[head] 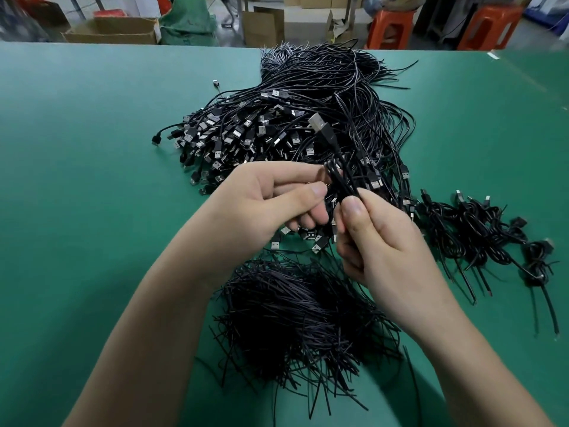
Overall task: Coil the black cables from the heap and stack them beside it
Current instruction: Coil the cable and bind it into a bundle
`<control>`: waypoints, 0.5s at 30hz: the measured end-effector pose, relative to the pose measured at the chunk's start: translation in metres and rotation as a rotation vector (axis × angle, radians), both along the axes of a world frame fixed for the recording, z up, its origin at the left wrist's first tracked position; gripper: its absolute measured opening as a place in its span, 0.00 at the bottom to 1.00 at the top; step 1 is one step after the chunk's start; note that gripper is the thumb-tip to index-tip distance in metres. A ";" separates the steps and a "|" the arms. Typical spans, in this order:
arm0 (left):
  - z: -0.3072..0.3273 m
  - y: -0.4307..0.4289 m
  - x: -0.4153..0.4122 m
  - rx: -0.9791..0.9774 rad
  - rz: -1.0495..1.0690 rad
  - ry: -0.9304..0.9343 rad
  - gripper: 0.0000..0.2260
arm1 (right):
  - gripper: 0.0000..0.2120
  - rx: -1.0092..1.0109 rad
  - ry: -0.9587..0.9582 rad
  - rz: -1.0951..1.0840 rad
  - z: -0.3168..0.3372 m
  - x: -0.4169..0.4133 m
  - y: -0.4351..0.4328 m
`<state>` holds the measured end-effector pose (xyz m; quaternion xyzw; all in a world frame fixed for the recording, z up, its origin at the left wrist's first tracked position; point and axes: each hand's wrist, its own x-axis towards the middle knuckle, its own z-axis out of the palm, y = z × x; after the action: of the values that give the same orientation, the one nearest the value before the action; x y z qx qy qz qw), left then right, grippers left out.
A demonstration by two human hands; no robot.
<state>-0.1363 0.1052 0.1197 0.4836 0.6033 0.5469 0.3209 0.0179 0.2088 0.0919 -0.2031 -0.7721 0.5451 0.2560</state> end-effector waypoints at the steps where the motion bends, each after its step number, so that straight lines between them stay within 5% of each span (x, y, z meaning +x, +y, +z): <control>1: -0.001 0.001 0.000 -0.009 -0.018 -0.043 0.09 | 0.17 -0.006 0.008 -0.006 0.001 0.000 0.000; 10: -0.014 0.008 0.002 -0.027 -0.120 -0.474 0.17 | 0.18 -0.323 0.149 0.035 0.013 0.005 -0.002; 15: -0.027 0.017 0.008 -0.003 -0.050 -0.483 0.10 | 0.18 -0.438 0.147 0.121 0.014 0.004 -0.003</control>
<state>-0.1283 0.1225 0.0923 0.3529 0.4978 0.6378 0.4699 0.0223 0.2058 0.1057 -0.1670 -0.6256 0.7271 0.2282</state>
